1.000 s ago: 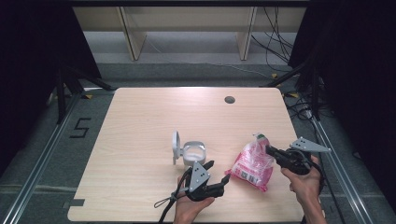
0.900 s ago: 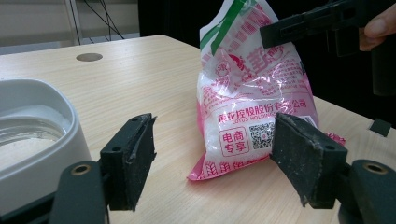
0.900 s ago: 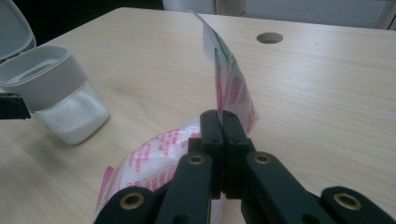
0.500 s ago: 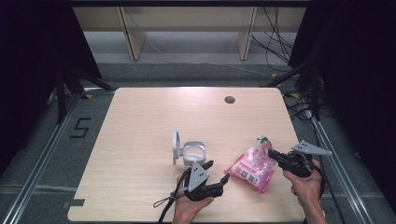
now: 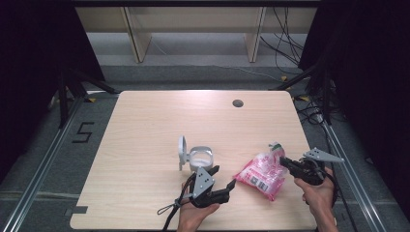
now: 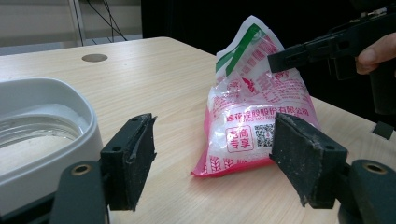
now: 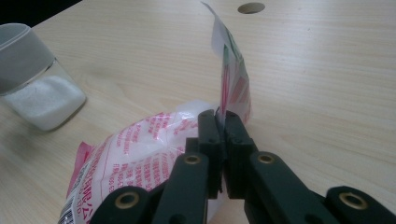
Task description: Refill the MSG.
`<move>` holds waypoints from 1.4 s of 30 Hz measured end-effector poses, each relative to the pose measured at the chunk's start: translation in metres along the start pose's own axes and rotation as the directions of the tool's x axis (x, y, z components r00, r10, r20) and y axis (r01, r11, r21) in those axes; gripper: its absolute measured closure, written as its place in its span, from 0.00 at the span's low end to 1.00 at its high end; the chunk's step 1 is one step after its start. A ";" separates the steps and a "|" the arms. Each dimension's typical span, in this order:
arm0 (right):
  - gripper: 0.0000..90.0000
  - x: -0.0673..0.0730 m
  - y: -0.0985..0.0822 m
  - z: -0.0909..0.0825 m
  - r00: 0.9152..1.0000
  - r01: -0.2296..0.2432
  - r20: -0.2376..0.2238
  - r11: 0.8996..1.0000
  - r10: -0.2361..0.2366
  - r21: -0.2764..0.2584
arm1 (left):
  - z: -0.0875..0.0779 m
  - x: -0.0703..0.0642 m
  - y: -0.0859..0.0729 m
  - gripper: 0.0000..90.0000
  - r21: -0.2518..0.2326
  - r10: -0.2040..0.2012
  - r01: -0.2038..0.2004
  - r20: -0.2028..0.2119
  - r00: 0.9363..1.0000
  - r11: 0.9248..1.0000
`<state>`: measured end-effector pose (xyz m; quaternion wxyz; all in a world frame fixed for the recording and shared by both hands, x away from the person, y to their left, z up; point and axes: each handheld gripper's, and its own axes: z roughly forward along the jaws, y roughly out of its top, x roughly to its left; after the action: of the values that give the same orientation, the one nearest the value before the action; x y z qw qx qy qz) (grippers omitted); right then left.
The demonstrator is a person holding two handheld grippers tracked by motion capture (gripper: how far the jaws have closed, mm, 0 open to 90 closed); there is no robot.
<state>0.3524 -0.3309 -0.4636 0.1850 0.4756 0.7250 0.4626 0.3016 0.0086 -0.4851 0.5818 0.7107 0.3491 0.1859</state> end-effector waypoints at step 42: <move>0.50 0.032 0.001 -0.016 0.997 -0.004 0.073 0.998 0.008 -0.068 | -0.011 0.005 0.005 0.33 0.000 0.020 -0.020 -0.001 1.000 1.000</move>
<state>0.3263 -0.3107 -0.4497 0.2259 0.4878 0.7003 0.4698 0.2989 0.0198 -0.4780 0.5797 0.7140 0.3423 0.1922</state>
